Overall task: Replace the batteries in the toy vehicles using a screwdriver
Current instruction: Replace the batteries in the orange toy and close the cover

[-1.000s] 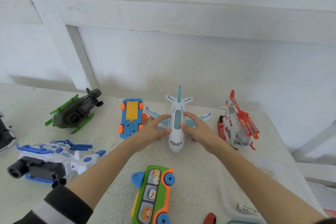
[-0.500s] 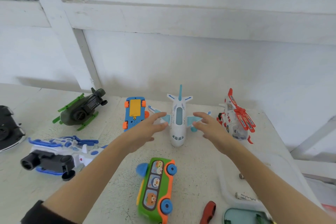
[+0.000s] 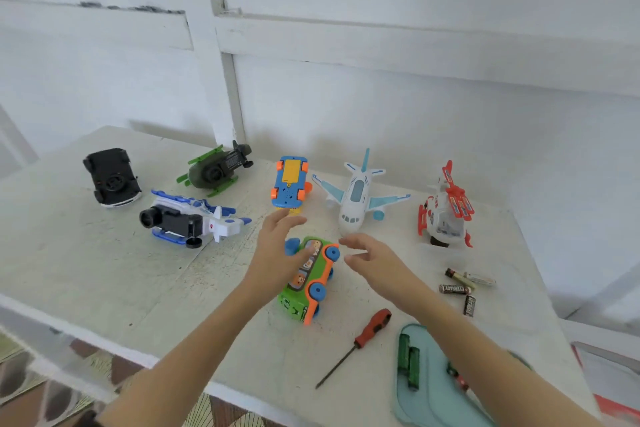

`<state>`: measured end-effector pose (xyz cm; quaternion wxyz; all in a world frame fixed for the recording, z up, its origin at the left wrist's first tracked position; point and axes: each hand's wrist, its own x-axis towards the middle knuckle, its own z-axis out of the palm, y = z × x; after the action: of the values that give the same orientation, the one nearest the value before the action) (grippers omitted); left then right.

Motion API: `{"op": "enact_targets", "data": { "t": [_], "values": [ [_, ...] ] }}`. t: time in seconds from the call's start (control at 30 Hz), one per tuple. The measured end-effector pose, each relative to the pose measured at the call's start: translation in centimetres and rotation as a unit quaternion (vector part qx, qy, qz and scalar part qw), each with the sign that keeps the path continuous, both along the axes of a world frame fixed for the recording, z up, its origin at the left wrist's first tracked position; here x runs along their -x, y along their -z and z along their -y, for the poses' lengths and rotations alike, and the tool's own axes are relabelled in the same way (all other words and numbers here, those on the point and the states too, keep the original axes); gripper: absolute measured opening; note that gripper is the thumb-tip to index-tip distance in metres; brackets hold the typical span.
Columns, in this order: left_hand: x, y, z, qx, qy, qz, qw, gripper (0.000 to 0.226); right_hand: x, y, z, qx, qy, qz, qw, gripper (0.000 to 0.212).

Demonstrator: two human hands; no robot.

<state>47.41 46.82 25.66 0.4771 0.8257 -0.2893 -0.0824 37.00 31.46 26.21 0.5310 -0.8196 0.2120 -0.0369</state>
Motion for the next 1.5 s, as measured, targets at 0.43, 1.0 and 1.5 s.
{"op": "enact_targets", "data": {
  "t": [0.43, 1.0, 1.5],
  "values": [
    [3.0, 3.0, 0.2, -0.076, -0.03, -0.037, 0.996, 0.087, 0.5, 1.1, -2.5, 0.001, -0.03, 0.043, 0.999, 0.039],
    [3.0, -4.5, 0.1, 0.35, 0.053, -0.18, 0.918, 0.067, -0.3, -7.3, -2.7, 0.072, 0.01, 0.315, 0.946, 0.04],
    [5.0, -6.0, 3.3, 0.31, 0.17, -0.09, 0.931, 0.059, 1.0, -8.3, -1.5, -0.001, 0.017, 0.338, 0.941, 0.039]
  ]
}}
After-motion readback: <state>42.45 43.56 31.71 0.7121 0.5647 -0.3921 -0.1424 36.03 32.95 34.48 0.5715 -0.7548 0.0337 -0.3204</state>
